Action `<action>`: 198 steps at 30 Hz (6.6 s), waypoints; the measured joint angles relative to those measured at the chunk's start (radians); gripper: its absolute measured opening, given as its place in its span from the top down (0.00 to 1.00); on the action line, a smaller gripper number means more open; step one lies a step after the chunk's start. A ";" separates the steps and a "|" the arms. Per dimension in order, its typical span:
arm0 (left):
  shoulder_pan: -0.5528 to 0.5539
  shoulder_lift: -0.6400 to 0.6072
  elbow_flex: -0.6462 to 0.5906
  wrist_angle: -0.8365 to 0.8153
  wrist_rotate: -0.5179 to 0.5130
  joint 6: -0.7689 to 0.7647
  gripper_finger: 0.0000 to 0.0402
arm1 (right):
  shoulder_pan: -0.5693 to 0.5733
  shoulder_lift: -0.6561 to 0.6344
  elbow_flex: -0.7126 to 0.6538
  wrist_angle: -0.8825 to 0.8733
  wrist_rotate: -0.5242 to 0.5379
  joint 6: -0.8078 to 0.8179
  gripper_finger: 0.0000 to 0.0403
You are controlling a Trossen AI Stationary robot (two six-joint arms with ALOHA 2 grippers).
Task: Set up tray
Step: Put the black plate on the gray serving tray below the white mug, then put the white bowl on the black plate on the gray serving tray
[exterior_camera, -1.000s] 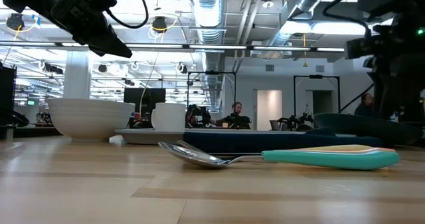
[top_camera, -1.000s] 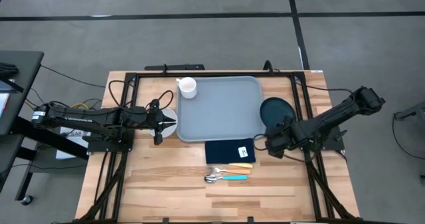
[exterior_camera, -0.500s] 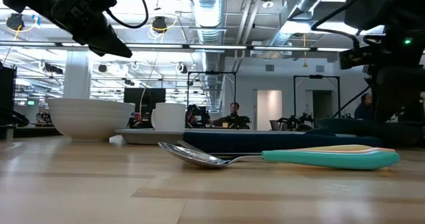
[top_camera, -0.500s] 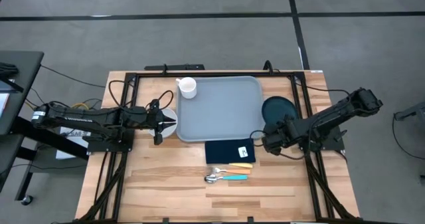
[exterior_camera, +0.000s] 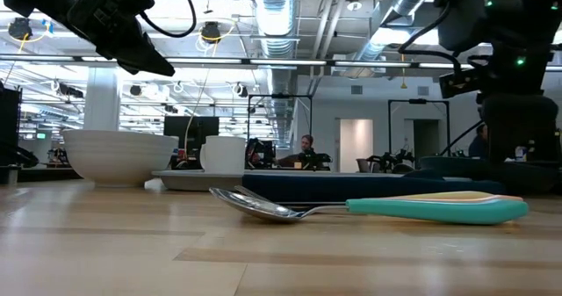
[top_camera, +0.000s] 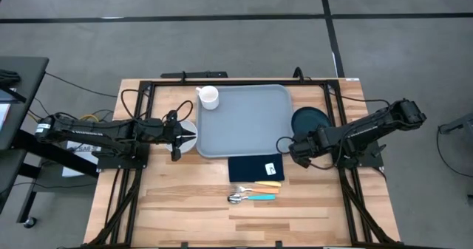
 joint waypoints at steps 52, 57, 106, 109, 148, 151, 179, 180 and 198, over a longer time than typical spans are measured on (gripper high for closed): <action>0.000 0.000 0.000 -0.001 0.000 -0.034 0.89 | -0.051 0.000 -0.066 0.111 -0.049 0.054 0.98; 0.000 0.000 0.000 -0.001 0.000 -0.032 0.89 | -0.051 0.000 -0.059 0.100 -0.068 0.057 0.97; 0.000 0.000 0.000 0.022 0.008 -0.010 0.89 | -0.196 0.838 1.130 -0.220 -0.075 -0.834 1.00; 0.000 0.000 0.000 0.022 0.009 -0.012 0.89 | -0.193 0.893 1.171 -0.211 -0.075 -0.843 1.00; 0.000 0.000 0.000 0.027 0.007 -0.024 0.89 | -0.180 1.015 1.250 -0.098 -0.075 -0.867 0.86; 0.000 0.000 0.000 0.027 0.007 -0.024 0.89 | -0.180 1.015 1.250 -0.096 -0.075 -0.868 0.83; 0.000 0.000 0.000 -0.081 0.068 -0.025 0.89 | -0.170 0.952 1.579 -0.571 -0.076 -0.766 0.71; 0.000 0.000 0.000 -0.106 0.079 -0.026 0.89 | -0.171 0.933 1.571 -0.571 -0.076 -0.758 0.71; -0.142 0.006 0.057 -0.272 0.208 -0.078 0.83 | -0.135 0.089 0.650 0.216 -0.044 -0.639 0.71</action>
